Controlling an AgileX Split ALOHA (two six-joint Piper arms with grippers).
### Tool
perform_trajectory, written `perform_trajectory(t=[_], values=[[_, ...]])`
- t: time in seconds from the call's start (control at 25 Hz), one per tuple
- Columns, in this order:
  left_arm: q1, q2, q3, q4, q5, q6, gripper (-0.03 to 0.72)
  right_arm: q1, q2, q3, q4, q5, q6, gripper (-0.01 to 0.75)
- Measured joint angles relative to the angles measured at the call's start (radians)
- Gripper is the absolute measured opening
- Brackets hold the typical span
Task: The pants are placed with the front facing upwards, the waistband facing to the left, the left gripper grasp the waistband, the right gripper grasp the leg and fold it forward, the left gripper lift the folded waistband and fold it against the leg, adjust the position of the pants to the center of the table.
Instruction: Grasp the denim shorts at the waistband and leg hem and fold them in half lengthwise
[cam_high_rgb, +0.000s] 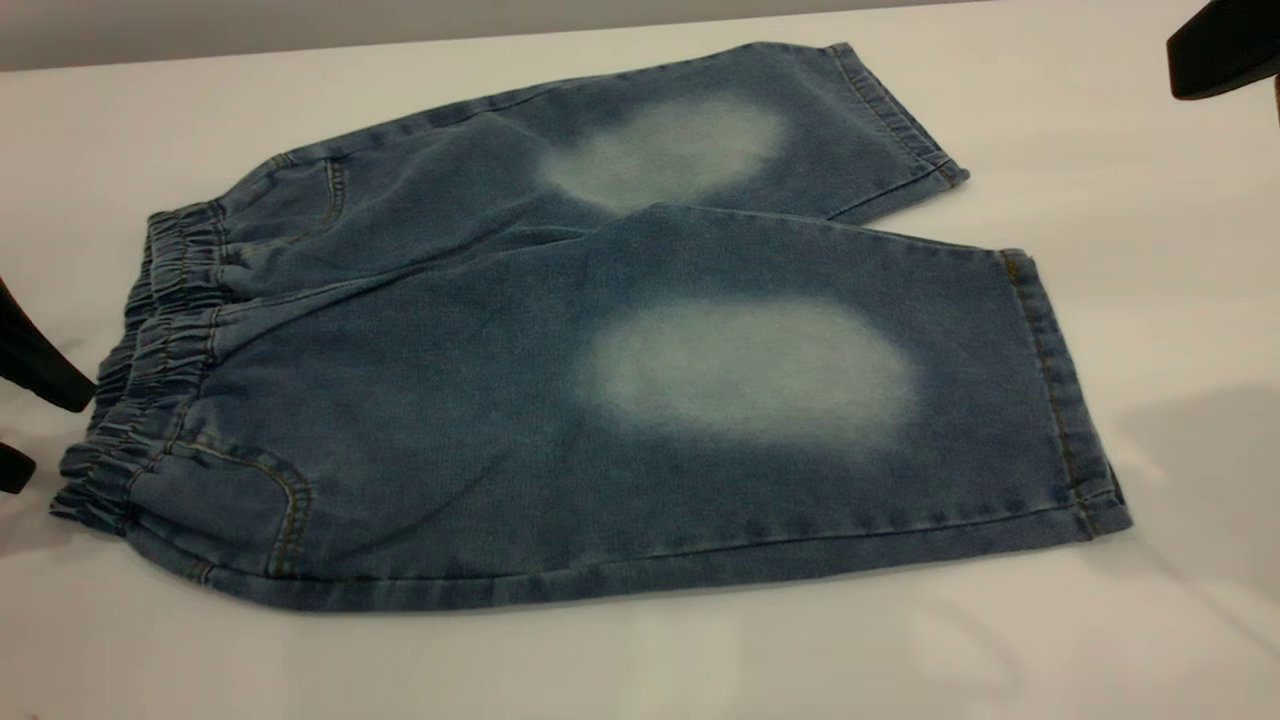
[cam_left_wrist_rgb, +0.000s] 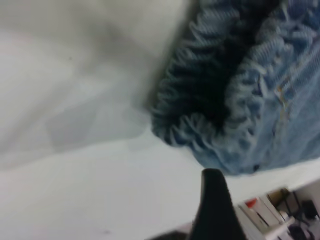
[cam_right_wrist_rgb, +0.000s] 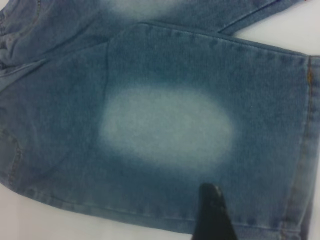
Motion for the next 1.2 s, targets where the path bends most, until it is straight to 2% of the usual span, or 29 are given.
perform_trajectory(t=[0.36, 0.68, 1.04, 1.12, 1.2], values=[[0.000, 0.077, -0.002, -0.002, 0.000, 0.000, 0.443, 0.000, 0.002, 0.000, 0.000, 0.001, -0.005, 0.399], [0.000, 0.102, -0.002, -0.001, -0.078, 0.001, 0.443, 0.000, 0.002, 0.000, 0.000, 0.003, -0.004, 0.399], [0.000, 0.131, -0.003, -0.021, -0.079, 0.001, 0.435, 0.000, 0.002, 0.000, -0.001, 0.009, -0.004, 0.399], [0.000, 0.131, -0.002, -0.039, -0.090, 0.014, 0.422, 0.000, 0.002, 0.000, -0.001, 0.009, -0.004, 0.399], [0.000, 0.132, -0.002, -0.068, -0.110, 0.032, 0.368, 0.000, 0.002, 0.000, -0.001, 0.009, -0.004, 0.399]])
